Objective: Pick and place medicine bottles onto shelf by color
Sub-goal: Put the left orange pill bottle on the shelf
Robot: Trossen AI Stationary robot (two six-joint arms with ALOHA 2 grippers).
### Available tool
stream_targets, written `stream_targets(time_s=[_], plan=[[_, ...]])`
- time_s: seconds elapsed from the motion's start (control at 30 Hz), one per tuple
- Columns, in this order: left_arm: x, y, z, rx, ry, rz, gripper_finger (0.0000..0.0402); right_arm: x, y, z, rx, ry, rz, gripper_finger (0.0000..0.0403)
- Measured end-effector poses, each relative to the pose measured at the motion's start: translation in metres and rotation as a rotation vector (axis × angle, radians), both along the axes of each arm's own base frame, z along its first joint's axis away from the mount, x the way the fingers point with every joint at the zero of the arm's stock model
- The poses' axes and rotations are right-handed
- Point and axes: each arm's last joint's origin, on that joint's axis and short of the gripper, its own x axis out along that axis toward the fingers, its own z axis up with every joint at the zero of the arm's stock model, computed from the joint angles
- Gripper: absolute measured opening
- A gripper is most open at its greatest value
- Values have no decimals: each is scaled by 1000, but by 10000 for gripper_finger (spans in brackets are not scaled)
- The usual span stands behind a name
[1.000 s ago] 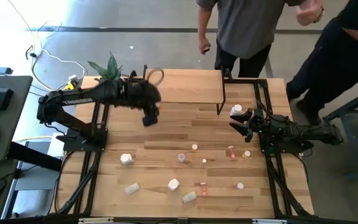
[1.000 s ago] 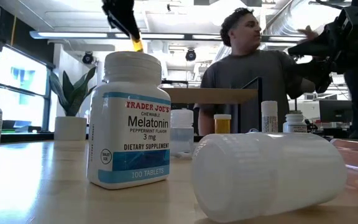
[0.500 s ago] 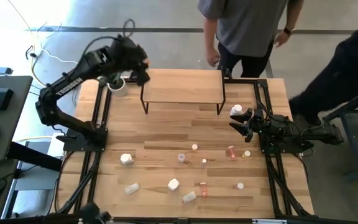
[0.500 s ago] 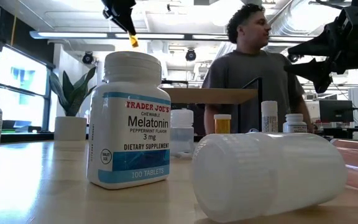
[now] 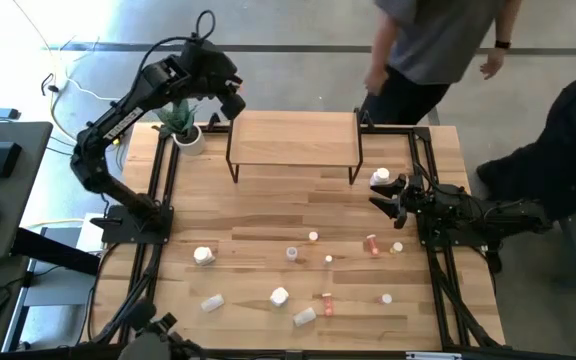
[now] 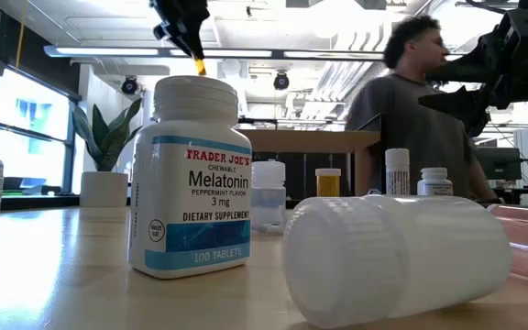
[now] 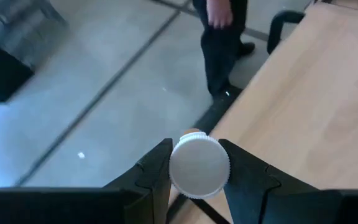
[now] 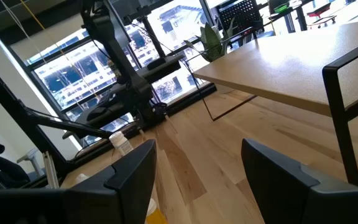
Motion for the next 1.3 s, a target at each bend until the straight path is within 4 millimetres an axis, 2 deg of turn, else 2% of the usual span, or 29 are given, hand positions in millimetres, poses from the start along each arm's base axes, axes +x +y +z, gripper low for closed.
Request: stream_targets(time_s=[0.2,0.63,1.1,1.3], plan=[[13,12,-10,-134,32,-3,113,0,0,0,0,0,0,227],[41,38,-60,-383,85,-30,113,0,0,0,0,0,0,227],[61,56,-101,-501,150,-25,113,0,0,0,0,0,0,227],[64,58,-108,-507,169,-37,113,0,0,0,0,0,0,227]])
